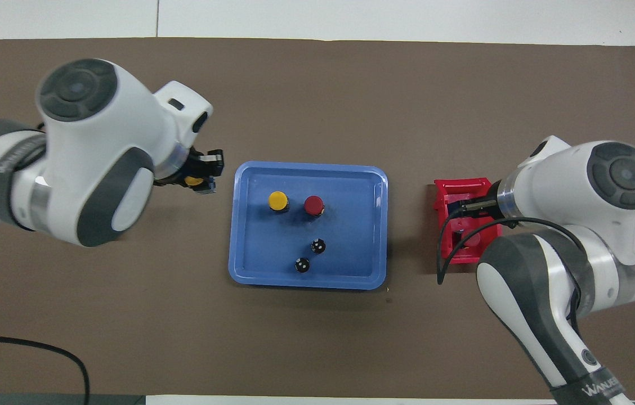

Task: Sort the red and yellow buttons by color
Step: 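Carry the yellow button to the yellow bin while the right gripper reaches, then grasp the second red button with the right gripper while the left releases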

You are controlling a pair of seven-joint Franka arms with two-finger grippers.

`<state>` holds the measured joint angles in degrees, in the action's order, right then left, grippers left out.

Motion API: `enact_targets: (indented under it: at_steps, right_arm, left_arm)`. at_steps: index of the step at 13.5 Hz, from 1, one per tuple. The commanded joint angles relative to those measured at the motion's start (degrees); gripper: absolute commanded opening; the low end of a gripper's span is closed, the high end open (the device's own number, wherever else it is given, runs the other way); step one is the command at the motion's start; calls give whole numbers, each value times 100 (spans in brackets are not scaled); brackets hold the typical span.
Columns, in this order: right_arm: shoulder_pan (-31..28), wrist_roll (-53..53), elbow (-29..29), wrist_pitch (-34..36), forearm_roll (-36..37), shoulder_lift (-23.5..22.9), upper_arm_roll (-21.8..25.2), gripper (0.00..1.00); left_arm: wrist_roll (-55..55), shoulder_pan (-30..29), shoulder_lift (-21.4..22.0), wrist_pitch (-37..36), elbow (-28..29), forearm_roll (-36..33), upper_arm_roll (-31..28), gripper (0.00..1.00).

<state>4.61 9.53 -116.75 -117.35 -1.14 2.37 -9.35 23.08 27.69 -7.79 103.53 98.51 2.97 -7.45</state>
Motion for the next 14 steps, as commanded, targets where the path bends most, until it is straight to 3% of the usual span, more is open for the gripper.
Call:
enact_targets:
  at_steps: [1,4,5,8,14]
  right_arm:
    - [802,1327,1588,203,-44,-1121,-49,86]
    - [1699,2577,2777,151,244,-2255,-40,83]
    - [1902,2850,2824,-32,551,-2475,-40,81]
    - [2097,3230,2544,-727,747,-2759,-49,79]
    - [2343,3362,1814,-1045,747,-2680,-49,72]
  left_arm:
    - [-1336,-1034,233,-315,80,81,24,1]
    - [-2577,-1984,313,26,369,63,6,1]
    - [-2911,-2231,374,149,588,63,7,1]
    - [-3117,-2374,813,1096,1685,46,-2,1]
    - [-3178,-2391,805,1853,2461,-191,-2,1]
